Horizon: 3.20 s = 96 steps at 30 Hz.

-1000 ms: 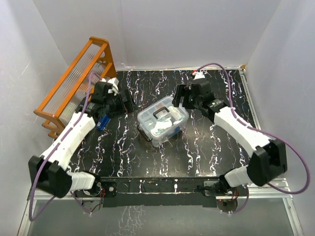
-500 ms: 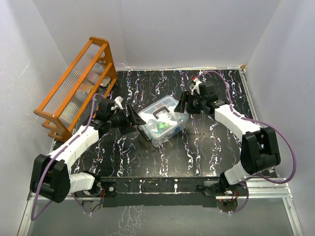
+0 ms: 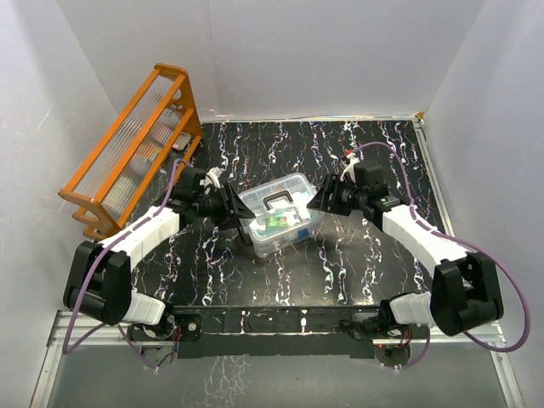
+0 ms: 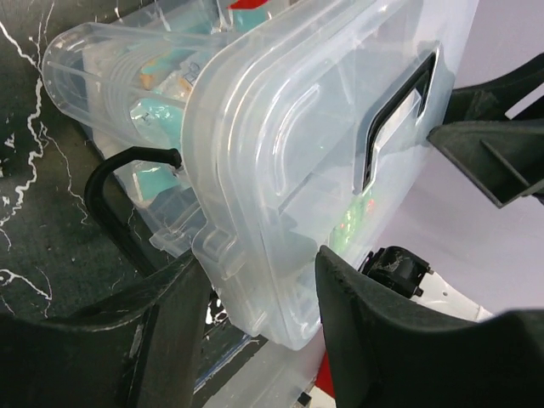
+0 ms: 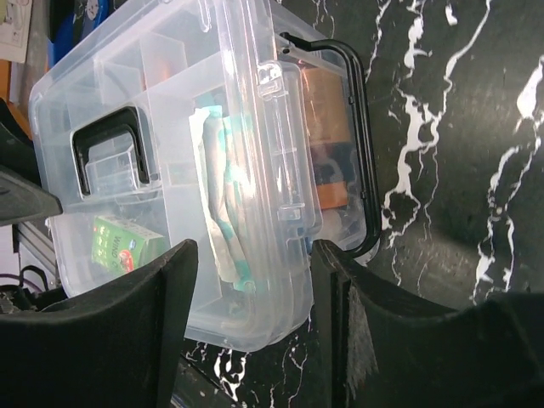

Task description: Organize the medicine kit

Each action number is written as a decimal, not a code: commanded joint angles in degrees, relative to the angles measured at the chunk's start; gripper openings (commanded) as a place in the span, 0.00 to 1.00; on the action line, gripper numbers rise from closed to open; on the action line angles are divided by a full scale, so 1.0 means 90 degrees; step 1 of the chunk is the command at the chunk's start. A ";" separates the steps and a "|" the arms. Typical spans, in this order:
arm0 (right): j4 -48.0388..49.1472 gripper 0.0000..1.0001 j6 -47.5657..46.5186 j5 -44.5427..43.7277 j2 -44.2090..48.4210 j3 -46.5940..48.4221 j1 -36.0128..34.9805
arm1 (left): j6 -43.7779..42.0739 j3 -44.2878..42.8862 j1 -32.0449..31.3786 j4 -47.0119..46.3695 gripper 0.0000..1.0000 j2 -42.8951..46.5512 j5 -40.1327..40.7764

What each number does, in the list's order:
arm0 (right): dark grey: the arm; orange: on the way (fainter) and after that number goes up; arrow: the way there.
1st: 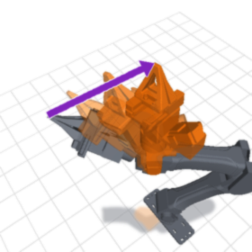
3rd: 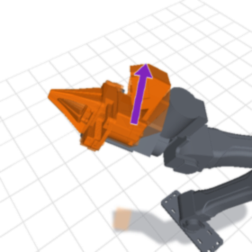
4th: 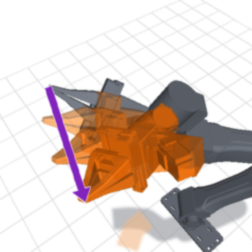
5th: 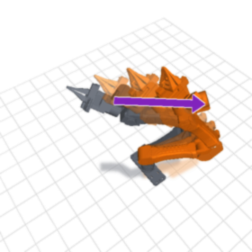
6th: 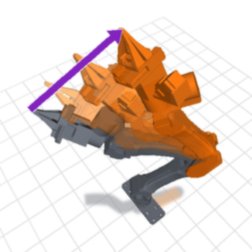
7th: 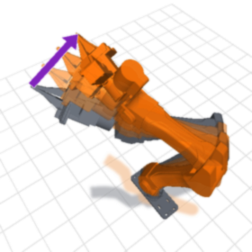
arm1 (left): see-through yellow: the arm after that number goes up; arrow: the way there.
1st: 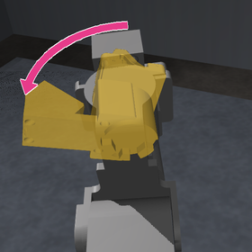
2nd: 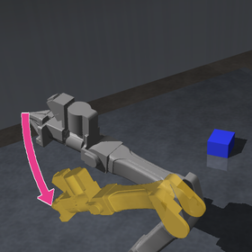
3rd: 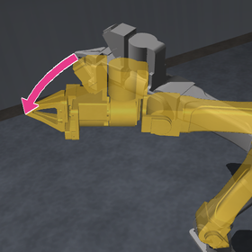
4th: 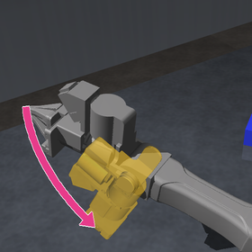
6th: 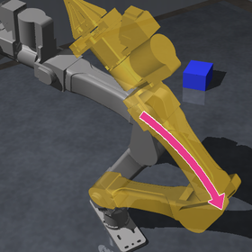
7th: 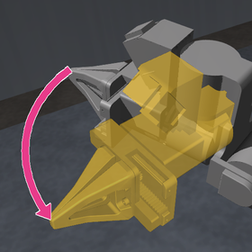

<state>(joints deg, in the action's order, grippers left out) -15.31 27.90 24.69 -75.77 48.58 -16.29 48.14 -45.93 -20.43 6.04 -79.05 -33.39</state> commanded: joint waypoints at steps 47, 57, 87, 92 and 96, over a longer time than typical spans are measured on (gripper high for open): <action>-0.2648 0.98 -0.0428 -0.5139 -0.2145 0.3991 -0.3412 | -0.0775 -0.0007 0.0355 0.0505 0.99 0.1223 0.2057; -0.2936 0.98 -0.0328 -0.5075 -0.2417 0.3551 -0.3457 | 0.1187 0.1197 0.0365 -0.1304 0.99 0.1313 0.1676; -0.2999 0.97 -0.0039 -0.5497 -0.2524 0.3144 -0.3888 | 0.3688 0.2184 0.0375 -0.5303 0.99 -0.0251 0.0049; -0.2987 0.96 -0.0015 -0.5491 -0.2536 0.3164 -0.3893 | 0.4028 0.2246 0.0375 -0.5850 0.99 -0.0303 -0.0187; -0.2996 0.96 0.0004 -0.5496 -0.2558 0.3178 -0.3893 | 0.3550 0.2113 0.0374 -0.4982 0.92 0.0028 -0.0030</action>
<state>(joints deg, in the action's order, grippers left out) -35.92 27.92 -26.87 -96.57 79.96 -51.05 82.24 -25.52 -17.02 -40.16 -82.85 -31.94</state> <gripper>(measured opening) 0.962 0.956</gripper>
